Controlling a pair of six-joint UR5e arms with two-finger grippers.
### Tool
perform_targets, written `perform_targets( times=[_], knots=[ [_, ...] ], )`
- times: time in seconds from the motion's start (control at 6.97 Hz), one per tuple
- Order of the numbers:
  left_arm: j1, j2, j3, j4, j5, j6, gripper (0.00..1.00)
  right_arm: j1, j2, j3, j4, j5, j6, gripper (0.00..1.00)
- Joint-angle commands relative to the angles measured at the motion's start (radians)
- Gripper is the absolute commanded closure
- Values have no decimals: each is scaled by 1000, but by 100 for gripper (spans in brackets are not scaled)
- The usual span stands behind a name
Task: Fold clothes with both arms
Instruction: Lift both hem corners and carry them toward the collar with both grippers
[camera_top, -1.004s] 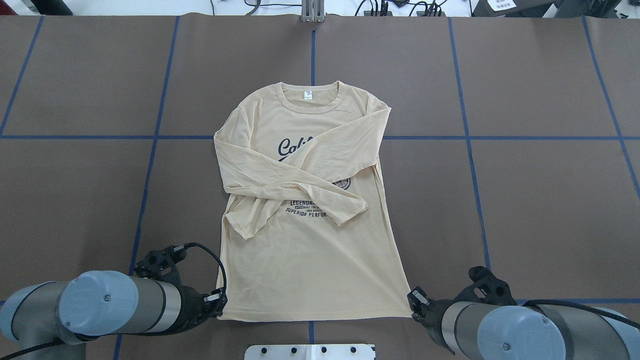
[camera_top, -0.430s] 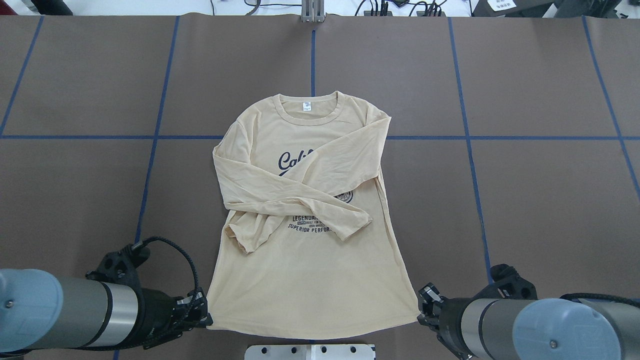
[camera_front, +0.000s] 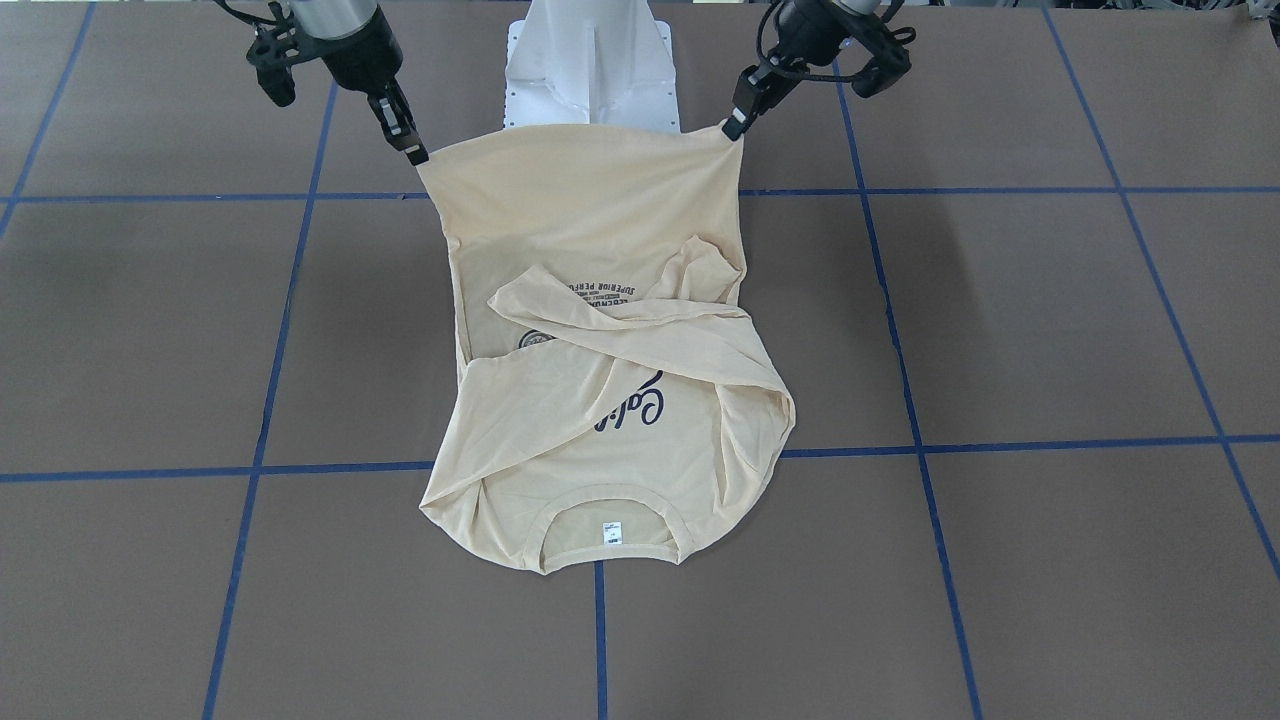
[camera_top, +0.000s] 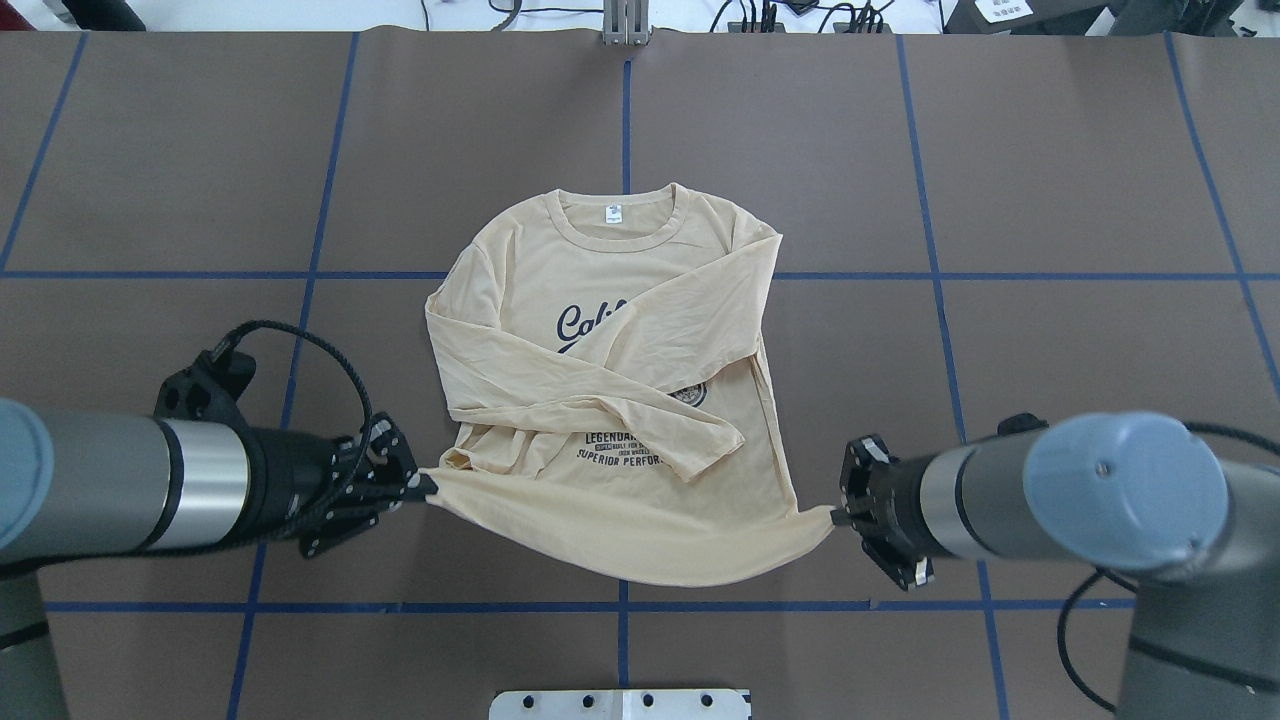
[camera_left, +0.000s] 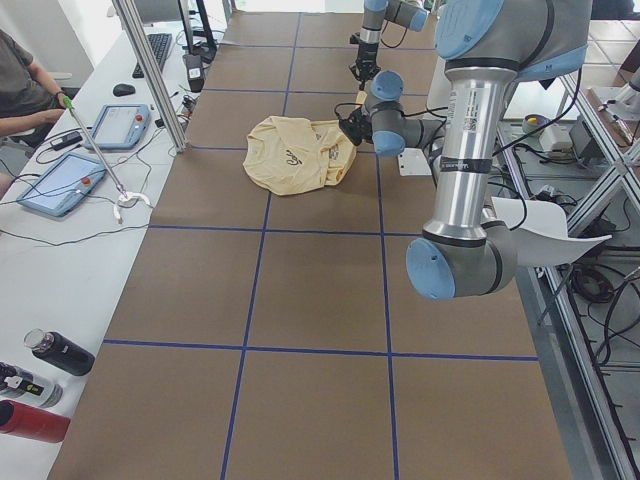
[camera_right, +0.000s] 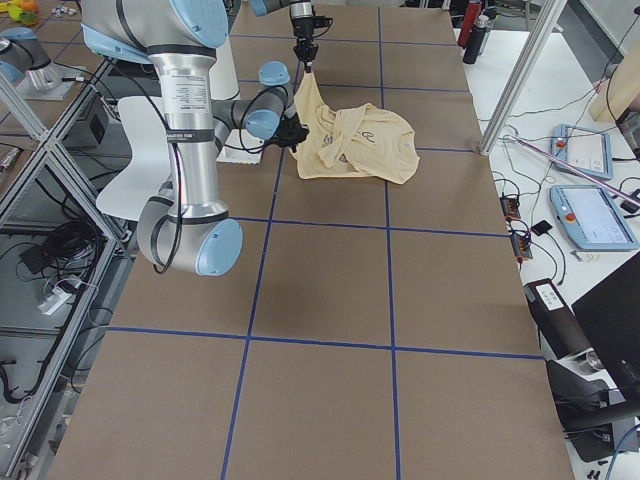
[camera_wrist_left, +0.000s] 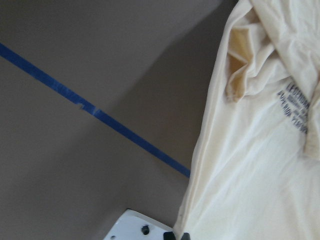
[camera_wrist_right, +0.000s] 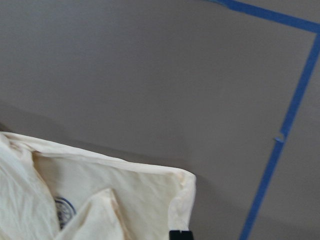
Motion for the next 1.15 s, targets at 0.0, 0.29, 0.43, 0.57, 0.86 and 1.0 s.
perform_targets(
  times=[0.0, 0.29, 0.43, 0.57, 0.86, 1.0],
  knots=[
    [-179, -198, 229, 49, -40, 84, 100, 237, 194, -226, -12, 180, -50, 100],
    [-261, -225, 342, 32, -65, 184, 100, 329, 303, -377, -14, 203, -105, 100],
    [-265, -227, 376, 18, -63, 204, 100, 395, 350, -440, -14, 266, -137, 100],
    [-278, -228, 401, -14, -63, 209, 100, 433, 422, -526, -27, 298, -159, 100],
    [-308, -302, 524, -49, -63, 212, 100, 443, 524, -704, -23, 283, -247, 100],
    [-327, -308, 604, -136, -62, 232, 100, 463, 585, -801, -20, 279, -293, 100]
  ],
)
